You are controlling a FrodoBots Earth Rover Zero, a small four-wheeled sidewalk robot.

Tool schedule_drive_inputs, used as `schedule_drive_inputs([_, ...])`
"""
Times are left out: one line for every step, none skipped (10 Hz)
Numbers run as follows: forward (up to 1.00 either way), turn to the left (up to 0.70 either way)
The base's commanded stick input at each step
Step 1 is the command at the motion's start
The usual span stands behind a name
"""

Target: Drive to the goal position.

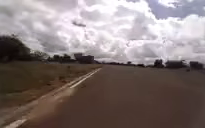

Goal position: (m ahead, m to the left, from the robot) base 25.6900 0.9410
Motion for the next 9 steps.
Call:
schedule_drive_inputs([1.00,0.00])
schedule_drive_inputs([1.00,0.00])
schedule_drive_inputs([1.00,0.00])
schedule_drive_inputs([1.00,0.00])
schedule_drive_inputs([1.00,-0.06])
schedule_drive_inputs([1.00,-0.16])
schedule_drive_inputs([1.00,-0.40])
schedule_drive_inputs([1.00,-0.24])
schedule_drive_inputs([1.00,-0.08])
